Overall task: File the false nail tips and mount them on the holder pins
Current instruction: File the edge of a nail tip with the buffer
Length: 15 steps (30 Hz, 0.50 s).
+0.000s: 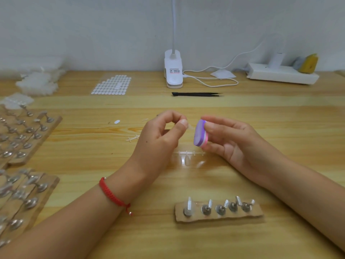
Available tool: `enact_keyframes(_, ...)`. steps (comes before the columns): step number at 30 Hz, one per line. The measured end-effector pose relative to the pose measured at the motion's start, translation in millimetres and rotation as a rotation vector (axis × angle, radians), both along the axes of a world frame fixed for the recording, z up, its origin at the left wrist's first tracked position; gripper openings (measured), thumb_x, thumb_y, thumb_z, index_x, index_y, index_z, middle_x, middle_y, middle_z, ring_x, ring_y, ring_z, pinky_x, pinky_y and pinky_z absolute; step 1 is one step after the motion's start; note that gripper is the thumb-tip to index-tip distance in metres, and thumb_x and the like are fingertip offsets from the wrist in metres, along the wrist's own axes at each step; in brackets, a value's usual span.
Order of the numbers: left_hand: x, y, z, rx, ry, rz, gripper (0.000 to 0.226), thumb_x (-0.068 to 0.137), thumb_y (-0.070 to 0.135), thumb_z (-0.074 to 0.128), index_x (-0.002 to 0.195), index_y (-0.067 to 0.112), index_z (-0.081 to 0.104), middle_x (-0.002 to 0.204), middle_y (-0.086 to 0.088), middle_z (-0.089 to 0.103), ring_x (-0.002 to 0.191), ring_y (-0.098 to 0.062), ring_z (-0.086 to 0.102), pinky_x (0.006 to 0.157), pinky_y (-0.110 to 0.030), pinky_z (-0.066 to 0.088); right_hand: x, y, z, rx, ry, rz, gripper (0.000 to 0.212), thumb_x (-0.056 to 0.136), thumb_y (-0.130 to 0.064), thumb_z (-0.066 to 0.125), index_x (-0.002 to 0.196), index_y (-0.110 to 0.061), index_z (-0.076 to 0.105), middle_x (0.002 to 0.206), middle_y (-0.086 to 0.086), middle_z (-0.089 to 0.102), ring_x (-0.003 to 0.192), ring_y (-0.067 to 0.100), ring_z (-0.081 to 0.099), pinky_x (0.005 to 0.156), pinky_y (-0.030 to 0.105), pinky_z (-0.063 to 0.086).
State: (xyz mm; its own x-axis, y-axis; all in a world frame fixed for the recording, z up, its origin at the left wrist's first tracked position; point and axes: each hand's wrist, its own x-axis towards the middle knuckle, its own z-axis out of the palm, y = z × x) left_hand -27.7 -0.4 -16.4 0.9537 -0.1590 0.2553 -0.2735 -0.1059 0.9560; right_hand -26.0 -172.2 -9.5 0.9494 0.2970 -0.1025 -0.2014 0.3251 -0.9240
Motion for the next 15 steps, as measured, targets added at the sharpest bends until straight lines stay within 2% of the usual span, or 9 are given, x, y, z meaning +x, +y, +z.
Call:
enact_keyframes(4, 0.1, -0.6, -0.5, 0.007, 0.026, -0.072, 0.012, 0.083, 0.026, 0.051, 0.074, 0.018, 0.052, 0.042, 0.012, 0.036, 0.042, -0.003, 0.028, 0.043, -0.016, 0.024, 1.7, -1.1, -0.7, 0.017, 0.014, -0.022, 0.019, 0.068, -0.013, 0.07, 0.086, -0.012, 0.079, 0.084, 0.007, 0.074, 0.072, 0.013, 0.071, 0.06, 0.021, 0.056)
enact_keyframes(7, 3.1, 1.8, -1.4, -0.07, 0.13, -0.015, 0.014, 0.08, 0.03, 0.052, 0.075, 0.018, 0.054, 0.043, 0.01, 0.03, 0.042, -0.01, 0.023, 0.044, -0.024, 0.02, 1.7, -1.8, -1.7, 0.031, 0.011, -0.017, 0.018, 0.068, -0.01, 0.072, 0.085, -0.012, 0.078, 0.081, 0.007, 0.072, 0.069, 0.013, 0.07, 0.06, 0.021, 0.056)
enact_keyframes(9, 3.7, 2.1, -2.0, -0.08, 0.141, 0.007, 0.014, 0.082, 0.03, 0.054, 0.076, 0.018, 0.055, 0.043, 0.009, 0.029, 0.04, -0.008, 0.023, 0.042, -0.021, 0.02, -0.6, 0.7, -2.2, -0.028, -0.036, 0.031, 0.018, 0.066, -0.01, 0.075, 0.084, -0.012, 0.079, 0.079, 0.007, 0.073, 0.067, 0.014, 0.07, 0.059, 0.021, 0.056)
enact_keyframes(12, 1.5, -0.6, -2.1, -0.014, 0.086, -0.08, 0.014, 0.087, 0.026, 0.054, 0.075, 0.019, 0.054, 0.045, 0.013, 0.032, 0.04, -0.005, 0.027, 0.042, -0.017, 0.024, 2.4, 0.8, -1.6, 0.036, -0.016, -0.108, 0.023, 0.069, -0.012, 0.069, 0.091, -0.011, 0.074, 0.08, 0.006, 0.072, 0.069, 0.012, 0.07, 0.059, 0.02, 0.055)
enact_keyframes(15, 2.0, 0.9, -1.0, -0.035, 0.12, -0.029, 0.016, 0.084, 0.032, 0.056, 0.076, 0.018, 0.059, 0.044, 0.011, 0.031, 0.042, -0.009, 0.025, 0.043, -0.021, 0.023, 7.3, -5.1, 0.4, 0.116, 0.02, -0.247, 0.022, 0.076, -0.014, 0.063, 0.098, -0.011, 0.063, 0.081, 0.005, 0.069, 0.065, 0.009, 0.065, 0.05, 0.019, 0.051)
